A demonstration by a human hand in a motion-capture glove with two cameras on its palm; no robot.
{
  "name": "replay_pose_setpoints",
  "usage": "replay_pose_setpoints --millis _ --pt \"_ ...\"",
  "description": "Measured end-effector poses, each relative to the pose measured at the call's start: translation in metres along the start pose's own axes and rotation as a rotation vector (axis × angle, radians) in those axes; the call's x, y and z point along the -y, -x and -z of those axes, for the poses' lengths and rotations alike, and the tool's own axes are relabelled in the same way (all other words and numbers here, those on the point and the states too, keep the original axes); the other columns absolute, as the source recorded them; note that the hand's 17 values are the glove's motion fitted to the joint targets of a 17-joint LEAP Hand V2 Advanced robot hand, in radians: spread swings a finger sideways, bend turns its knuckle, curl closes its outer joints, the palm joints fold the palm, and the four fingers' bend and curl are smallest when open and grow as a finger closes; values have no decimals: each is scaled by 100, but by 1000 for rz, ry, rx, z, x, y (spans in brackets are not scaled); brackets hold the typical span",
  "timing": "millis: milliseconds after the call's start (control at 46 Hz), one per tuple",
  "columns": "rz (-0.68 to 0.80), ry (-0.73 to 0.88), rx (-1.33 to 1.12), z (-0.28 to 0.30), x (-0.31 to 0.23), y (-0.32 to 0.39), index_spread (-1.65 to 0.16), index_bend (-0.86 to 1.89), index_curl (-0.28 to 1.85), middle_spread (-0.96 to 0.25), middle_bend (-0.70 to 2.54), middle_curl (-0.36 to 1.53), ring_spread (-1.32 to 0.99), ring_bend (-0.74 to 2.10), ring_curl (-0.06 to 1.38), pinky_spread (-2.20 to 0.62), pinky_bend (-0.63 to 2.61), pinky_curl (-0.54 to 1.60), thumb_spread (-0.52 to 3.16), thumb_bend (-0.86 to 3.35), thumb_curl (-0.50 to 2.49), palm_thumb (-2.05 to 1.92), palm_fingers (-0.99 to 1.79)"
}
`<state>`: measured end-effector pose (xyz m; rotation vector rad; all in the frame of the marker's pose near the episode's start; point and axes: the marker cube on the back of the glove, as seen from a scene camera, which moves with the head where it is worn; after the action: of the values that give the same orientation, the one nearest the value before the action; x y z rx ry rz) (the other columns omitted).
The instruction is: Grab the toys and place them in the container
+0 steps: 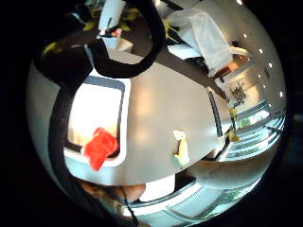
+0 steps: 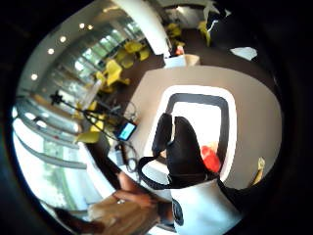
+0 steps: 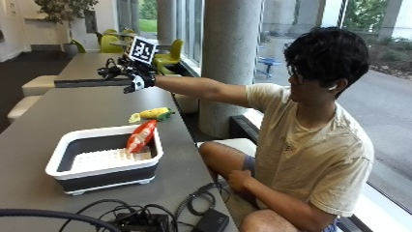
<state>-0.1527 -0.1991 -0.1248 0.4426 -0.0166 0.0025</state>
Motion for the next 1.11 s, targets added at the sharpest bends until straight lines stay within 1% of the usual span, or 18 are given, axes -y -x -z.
replay_pose_setpoints --millis 109,174,217,261,326,369,478,521,587,608,717,826,891,1021,1108 --pt "-11 5 7 2 -9 -5 -39 26 75 -12 18 49 -19 71 36 -11 109 35 134 -1 54 6 16" --pt "33 12 26 1 -14 -4 -39 26 73 -11 18 48 -19 69 35 -11 108 35 134 -1 52 5 15" --pt "35 16 31 -1 -21 -7 -39 26 73 -11 18 47 -19 68 35 -11 107 35 134 -1 51 6 15" --pt "-14 17 36 -5 -32 -14 -39 26 72 -11 18 47 -18 68 35 -10 107 34 134 -1 50 6 16" --pt "-128 23 51 -13 -51 -24 -38 26 72 -10 17 46 -18 67 34 -10 106 34 134 -1 48 5 15" --pt "-156 33 43 -18 -63 -36 -39 27 71 -10 17 45 -18 66 34 -10 106 34 134 -1 48 6 15" --pt "-68 55 40 -29 -85 -68 -38 27 70 -10 16 44 -18 65 34 -10 105 34 136 -1 46 7 15" --pt "-103 65 52 -32 -96 -77 -38 28 69 -9 17 43 -18 65 34 -9 105 34 136 0 45 8 15" --pt "-225 85 56 -32 -115 -89 -38 28 69 -9 16 42 -17 64 33 -9 104 34 137 -1 44 8 14" --pt "-245 93 47 -32 -122 -96 -38 28 69 -9 17 42 -17 63 33 -9 105 34 137 -1 44 8 14" --pt "-166 139 -40 -31 -150 -130 -38 30 68 -9 16 40 -17 62 33 -9 104 34 137 -1 43 10 14" --pt "-220 155 88 -38 -166 -128 -38 32 68 -9 16 39 -17 61 32 -8 103 33 138 -1 42 10 12" --pt "-238 184 81 -40 -178 -134 -37 34 67 -8 16 38 -16 58 32 -8 103 34 138 -1 41 10 11" --pt "-107 225 -4 -37 -172 -90 -37 37 67 -8 16 37 -15 55 31 -7 102 33 138 -1 40 10 10" --pt "-145 264 -28 -40 -187 -101 -37 38 66 -7 16 36 -14 54 31 -6 102 33 138 -1 40 10 9"
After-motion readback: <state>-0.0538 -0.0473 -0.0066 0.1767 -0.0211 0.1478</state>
